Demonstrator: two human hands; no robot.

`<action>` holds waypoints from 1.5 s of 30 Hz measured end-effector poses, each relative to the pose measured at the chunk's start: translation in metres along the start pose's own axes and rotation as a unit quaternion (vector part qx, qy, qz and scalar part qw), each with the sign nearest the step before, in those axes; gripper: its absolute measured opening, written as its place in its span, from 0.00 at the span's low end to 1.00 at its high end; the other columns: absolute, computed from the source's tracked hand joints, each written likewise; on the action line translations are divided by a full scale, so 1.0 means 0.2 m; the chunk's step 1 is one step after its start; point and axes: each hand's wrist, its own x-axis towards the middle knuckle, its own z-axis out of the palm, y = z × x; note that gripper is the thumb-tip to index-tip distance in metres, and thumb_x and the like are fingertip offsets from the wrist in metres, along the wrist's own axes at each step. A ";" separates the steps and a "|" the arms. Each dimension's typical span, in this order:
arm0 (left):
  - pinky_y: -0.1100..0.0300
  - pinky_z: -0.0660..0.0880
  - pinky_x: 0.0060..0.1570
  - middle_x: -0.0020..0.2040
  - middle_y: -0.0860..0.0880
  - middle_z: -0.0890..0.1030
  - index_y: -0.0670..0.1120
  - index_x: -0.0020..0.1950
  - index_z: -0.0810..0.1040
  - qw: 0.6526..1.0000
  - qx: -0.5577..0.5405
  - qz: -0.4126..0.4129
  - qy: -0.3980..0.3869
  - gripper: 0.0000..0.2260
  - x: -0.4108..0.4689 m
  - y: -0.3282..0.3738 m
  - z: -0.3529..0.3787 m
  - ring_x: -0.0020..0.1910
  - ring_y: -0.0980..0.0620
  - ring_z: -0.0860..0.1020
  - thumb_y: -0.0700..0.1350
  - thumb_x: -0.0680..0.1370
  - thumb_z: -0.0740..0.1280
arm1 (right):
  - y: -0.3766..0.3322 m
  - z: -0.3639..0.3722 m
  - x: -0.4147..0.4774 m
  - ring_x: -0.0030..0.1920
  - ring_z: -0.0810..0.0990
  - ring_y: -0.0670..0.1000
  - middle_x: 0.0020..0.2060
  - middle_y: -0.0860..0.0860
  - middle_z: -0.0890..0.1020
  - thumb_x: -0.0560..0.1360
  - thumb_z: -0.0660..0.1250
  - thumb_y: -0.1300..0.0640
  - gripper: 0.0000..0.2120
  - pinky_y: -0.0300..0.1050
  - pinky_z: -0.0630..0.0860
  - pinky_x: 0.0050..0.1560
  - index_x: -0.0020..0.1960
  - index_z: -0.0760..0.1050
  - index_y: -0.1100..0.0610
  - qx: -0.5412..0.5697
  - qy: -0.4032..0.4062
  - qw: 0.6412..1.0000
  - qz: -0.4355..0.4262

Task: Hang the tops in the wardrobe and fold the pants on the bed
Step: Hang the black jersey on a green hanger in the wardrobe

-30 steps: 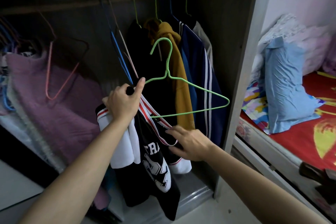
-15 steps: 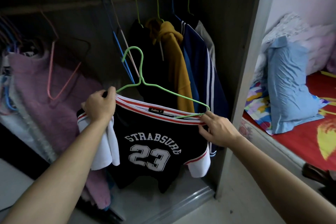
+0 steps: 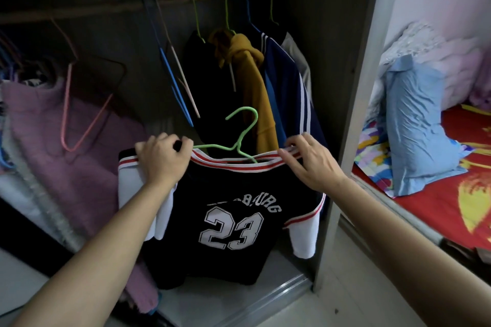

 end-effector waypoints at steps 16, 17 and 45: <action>0.48 0.66 0.54 0.45 0.50 0.78 0.49 0.37 0.82 0.978 -0.181 -0.093 -0.050 0.19 0.04 0.13 0.02 0.52 0.44 0.75 0.63 0.76 0.67 | -0.20 -0.18 0.28 0.44 0.77 0.47 0.46 0.47 0.77 0.84 0.60 0.51 0.12 0.46 0.75 0.46 0.58 0.78 0.55 0.026 -0.014 0.994 -0.105; 0.48 0.63 0.54 0.47 0.51 0.78 0.50 0.37 0.81 0.977 -0.180 -0.097 -0.055 0.18 0.05 0.13 0.01 0.54 0.45 0.74 0.64 0.75 0.68 | -0.21 -0.19 0.28 0.43 0.76 0.45 0.45 0.46 0.77 0.84 0.60 0.51 0.11 0.44 0.75 0.45 0.58 0.77 0.55 0.048 -0.031 0.993 -0.104; 0.70 0.73 0.50 0.47 0.53 0.83 0.48 0.54 0.83 0.951 -0.263 0.011 -0.164 0.09 0.23 -0.32 -0.16 0.48 0.59 0.80 0.37 0.79 0.66 | -0.71 -0.28 0.62 0.32 0.76 0.44 0.37 0.51 0.80 0.82 0.62 0.62 0.12 0.35 0.75 0.32 0.60 0.81 0.64 0.474 -0.307 0.790 0.237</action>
